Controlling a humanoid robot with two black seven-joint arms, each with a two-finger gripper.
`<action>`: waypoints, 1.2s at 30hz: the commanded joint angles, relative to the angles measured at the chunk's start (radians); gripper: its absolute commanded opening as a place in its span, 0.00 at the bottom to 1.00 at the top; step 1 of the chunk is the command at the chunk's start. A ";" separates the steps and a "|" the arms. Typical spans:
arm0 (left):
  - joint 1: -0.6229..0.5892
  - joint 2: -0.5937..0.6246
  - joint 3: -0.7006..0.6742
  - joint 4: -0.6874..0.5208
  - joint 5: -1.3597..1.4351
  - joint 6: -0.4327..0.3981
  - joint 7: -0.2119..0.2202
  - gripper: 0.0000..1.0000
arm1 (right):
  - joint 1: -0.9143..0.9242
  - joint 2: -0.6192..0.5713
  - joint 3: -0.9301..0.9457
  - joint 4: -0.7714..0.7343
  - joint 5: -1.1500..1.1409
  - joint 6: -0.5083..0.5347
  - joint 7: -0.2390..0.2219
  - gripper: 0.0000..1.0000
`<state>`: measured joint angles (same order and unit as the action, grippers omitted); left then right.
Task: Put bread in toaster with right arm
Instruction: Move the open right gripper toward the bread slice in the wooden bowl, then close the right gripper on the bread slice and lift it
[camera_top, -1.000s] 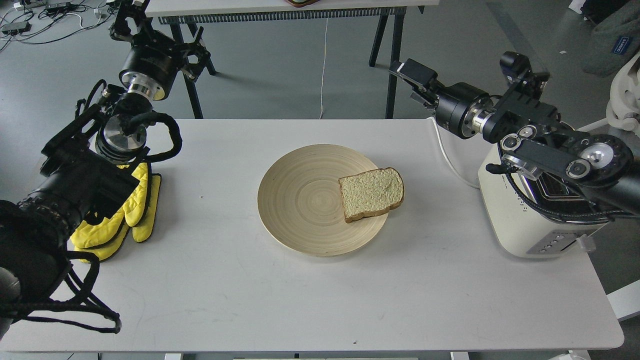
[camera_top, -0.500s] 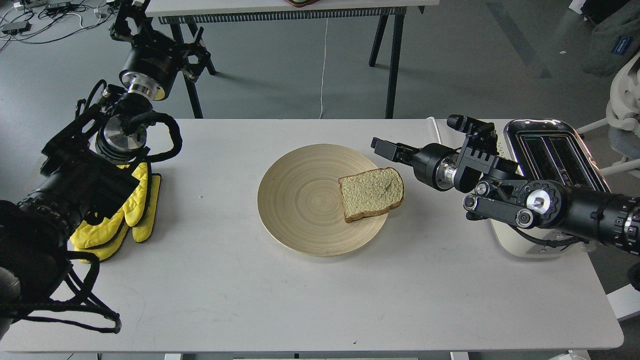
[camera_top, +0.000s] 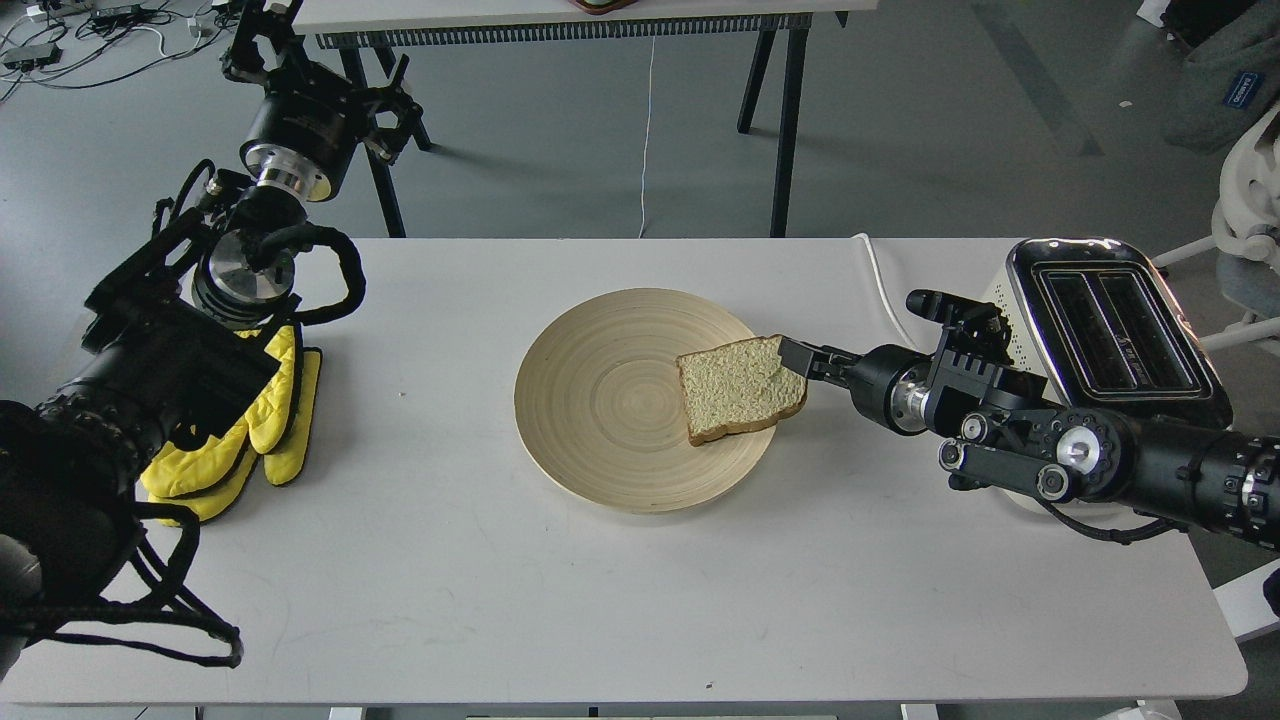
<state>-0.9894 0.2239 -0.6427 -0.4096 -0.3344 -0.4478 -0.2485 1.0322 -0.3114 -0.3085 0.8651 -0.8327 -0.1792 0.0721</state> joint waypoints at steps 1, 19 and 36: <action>0.000 0.000 0.000 0.000 0.000 0.000 0.000 1.00 | -0.004 0.001 0.002 0.000 0.001 0.000 -0.003 0.64; 0.000 0.000 -0.002 0.000 0.000 0.006 -0.012 1.00 | -0.024 0.071 0.012 -0.063 0.006 0.000 -0.006 0.25; -0.002 0.000 0.000 -0.002 0.000 0.008 -0.012 1.00 | -0.003 0.046 0.044 -0.012 0.017 -0.020 -0.005 0.00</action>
<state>-0.9895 0.2228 -0.6429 -0.4096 -0.3344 -0.4402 -0.2608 1.0204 -0.2484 -0.2833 0.8208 -0.8164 -0.1970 0.0659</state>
